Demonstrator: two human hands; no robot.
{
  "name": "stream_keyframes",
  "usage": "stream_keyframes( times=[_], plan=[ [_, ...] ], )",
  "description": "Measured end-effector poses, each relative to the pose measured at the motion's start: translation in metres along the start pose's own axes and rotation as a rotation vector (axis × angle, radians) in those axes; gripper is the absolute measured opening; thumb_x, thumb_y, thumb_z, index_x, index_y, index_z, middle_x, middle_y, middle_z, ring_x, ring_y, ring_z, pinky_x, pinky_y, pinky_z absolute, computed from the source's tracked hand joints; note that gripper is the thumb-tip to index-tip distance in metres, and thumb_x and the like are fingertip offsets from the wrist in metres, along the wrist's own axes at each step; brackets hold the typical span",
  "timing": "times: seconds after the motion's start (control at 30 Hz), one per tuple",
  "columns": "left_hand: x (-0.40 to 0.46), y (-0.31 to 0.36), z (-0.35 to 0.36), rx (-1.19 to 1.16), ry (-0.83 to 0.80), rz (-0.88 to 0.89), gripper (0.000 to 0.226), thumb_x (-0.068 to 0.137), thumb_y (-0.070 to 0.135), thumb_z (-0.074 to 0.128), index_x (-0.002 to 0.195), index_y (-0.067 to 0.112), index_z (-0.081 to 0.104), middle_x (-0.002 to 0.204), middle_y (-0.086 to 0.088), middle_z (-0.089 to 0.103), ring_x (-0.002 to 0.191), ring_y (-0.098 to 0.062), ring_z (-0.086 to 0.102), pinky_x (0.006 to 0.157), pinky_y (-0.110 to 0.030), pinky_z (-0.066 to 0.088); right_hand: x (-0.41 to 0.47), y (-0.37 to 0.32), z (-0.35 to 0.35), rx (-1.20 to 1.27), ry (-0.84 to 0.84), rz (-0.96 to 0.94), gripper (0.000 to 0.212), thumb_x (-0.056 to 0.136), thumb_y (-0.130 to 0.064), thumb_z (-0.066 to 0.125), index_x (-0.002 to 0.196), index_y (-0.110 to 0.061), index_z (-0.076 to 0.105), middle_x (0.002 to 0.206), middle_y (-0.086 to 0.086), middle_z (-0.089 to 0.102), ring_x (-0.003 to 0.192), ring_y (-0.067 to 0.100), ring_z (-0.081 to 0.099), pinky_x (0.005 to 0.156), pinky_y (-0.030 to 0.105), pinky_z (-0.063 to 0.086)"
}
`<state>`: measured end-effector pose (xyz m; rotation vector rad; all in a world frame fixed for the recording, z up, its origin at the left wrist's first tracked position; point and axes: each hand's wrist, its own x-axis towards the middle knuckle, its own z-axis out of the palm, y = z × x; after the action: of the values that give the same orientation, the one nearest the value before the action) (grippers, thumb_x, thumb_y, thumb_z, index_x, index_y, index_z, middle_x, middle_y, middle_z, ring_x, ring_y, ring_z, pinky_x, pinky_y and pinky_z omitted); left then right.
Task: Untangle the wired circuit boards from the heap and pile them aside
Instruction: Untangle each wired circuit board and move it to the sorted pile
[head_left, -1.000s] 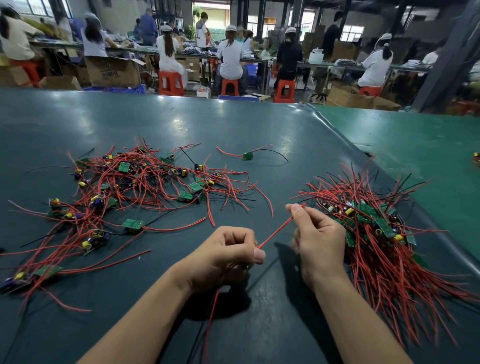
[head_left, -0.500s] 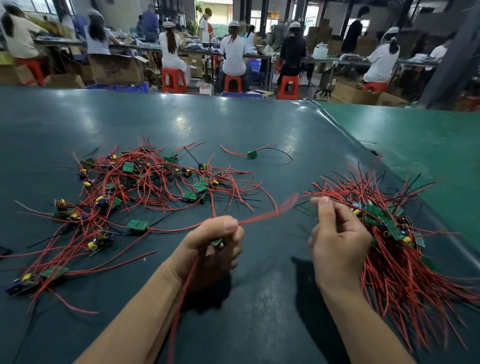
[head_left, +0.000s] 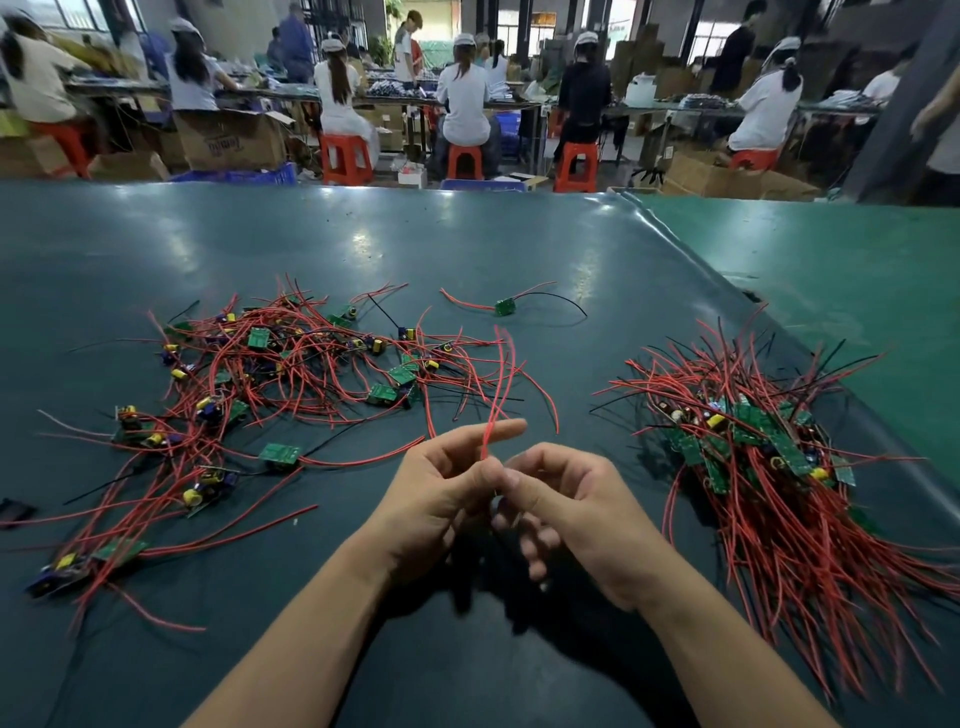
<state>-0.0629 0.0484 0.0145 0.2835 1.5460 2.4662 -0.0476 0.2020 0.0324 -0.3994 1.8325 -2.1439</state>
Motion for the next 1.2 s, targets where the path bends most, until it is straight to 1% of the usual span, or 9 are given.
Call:
stream_keyframes(
  times=[0.17, 0.37, 0.47, 0.6, 0.7, 0.93, 1.07, 1.13, 1.2],
  plan=[
    [-0.001, -0.001, 0.000, 0.058, 0.033, -0.007, 0.037, 0.057, 0.011, 0.083, 0.094, 0.015, 0.078, 0.067, -0.013, 0.054, 0.056, -0.021, 0.053, 0.053, -0.028, 0.048, -0.002, -0.002, -0.001, -0.054, -0.019, -0.004, 0.032, 0.078, -0.028, 0.069, 0.092, 0.000, 0.061, 0.069, 0.014, 0.065, 0.050, 0.023, 0.061, 0.038, 0.026, 0.048],
    [-0.002, 0.002, -0.004, 0.013, -0.002, -0.021, 0.072, 0.034, 0.041, 0.098, 0.095, 0.010, 0.078, 0.074, -0.017, 0.057, 0.072, -0.026, 0.058, 0.061, -0.030, 0.055, -0.003, -0.004, -0.004, -0.076, -0.020, -0.010, 0.028, 0.077, -0.020, 0.071, 0.093, 0.001, 0.062, 0.071, 0.015, 0.066, 0.052, 0.024, 0.062, 0.040, 0.027, 0.050],
    [-0.001, 0.002, -0.004, 0.049, 0.042, -0.031, 0.048, 0.049, 0.021, 0.095, 0.093, 0.011, 0.078, 0.099, -0.030, 0.054, 0.091, -0.035, 0.052, 0.066, -0.034, 0.056, -0.003, -0.003, -0.007, -0.076, 0.005, -0.027, 0.026, 0.078, -0.017, 0.071, 0.096, 0.000, 0.062, 0.072, 0.020, 0.062, 0.052, 0.025, 0.062, 0.041, 0.030, 0.052],
    [-0.001, 0.002, -0.003, 0.037, 0.101, 0.016, 0.031, 0.059, 0.015, 0.081, 0.089, 0.008, 0.078, 0.091, -0.027, 0.065, 0.087, -0.034, 0.053, 0.080, -0.042, 0.041, -0.004, -0.002, -0.010, -0.136, 0.065, -0.085, 0.014, 0.087, 0.004, 0.066, 0.100, -0.001, 0.062, 0.074, 0.018, 0.064, 0.058, 0.023, 0.063, 0.043, 0.029, 0.053],
    [0.000, 0.007, -0.004, -0.006, 0.177, 0.072, 0.023, 0.067, 0.024, 0.072, 0.084, 0.008, 0.077, 0.073, -0.010, 0.069, 0.061, -0.014, 0.057, 0.060, -0.024, 0.043, -0.002, -0.004, -0.007, -0.146, 0.176, -0.160, 0.016, 0.087, 0.011, 0.062, 0.093, -0.004, 0.058, 0.070, 0.012, 0.065, 0.056, 0.019, 0.064, 0.042, 0.028, 0.052],
    [0.004, 0.018, -0.017, -0.219, 0.354, 0.101, 0.036, 0.078, 0.036, 0.056, 0.085, 0.004, 0.070, 0.069, -0.006, 0.063, 0.054, -0.013, 0.051, 0.057, -0.023, 0.043, -0.001, -0.041, -0.028, 0.187, 0.805, -0.731, 0.016, 0.091, -0.001, 0.062, 0.098, -0.014, 0.057, 0.081, 0.004, 0.072, 0.063, 0.019, 0.069, 0.046, 0.025, 0.053],
    [0.004, 0.019, -0.020, -0.255, 0.410, 0.136, 0.034, 0.082, 0.032, 0.055, 0.086, 0.001, 0.068, 0.065, -0.006, 0.061, 0.051, -0.013, 0.048, 0.051, -0.022, 0.043, 0.001, -0.018, -0.021, 0.485, 0.810, -0.296, 0.006, 0.094, -0.014, 0.063, 0.089, -0.012, 0.065, 0.079, 0.003, 0.074, 0.063, 0.015, 0.072, 0.048, 0.018, 0.052],
    [0.006, 0.018, -0.021, -0.221, 0.446, 0.159, 0.032, 0.090, 0.028, 0.050, 0.084, 0.002, 0.067, 0.062, -0.004, 0.061, 0.048, -0.011, 0.045, 0.048, -0.020, 0.039, 0.002, 0.002, -0.009, 0.345, 0.674, -0.095, 0.014, 0.093, -0.016, 0.064, 0.082, -0.008, 0.066, 0.073, 0.008, 0.074, 0.055, 0.017, 0.069, 0.044, 0.020, 0.051],
    [0.007, 0.016, -0.020, -0.140, 0.489, 0.196, 0.030, 0.094, 0.023, 0.049, 0.082, 0.001, 0.067, 0.058, -0.003, 0.060, 0.045, -0.010, 0.043, 0.047, -0.019, 0.034, 0.005, 0.018, 0.001, 0.007, 0.621, -0.097, 0.011, 0.093, -0.018, 0.066, 0.084, -0.012, 0.067, 0.074, 0.008, 0.073, 0.054, 0.019, 0.067, 0.043, 0.025, 0.050]
  ],
)
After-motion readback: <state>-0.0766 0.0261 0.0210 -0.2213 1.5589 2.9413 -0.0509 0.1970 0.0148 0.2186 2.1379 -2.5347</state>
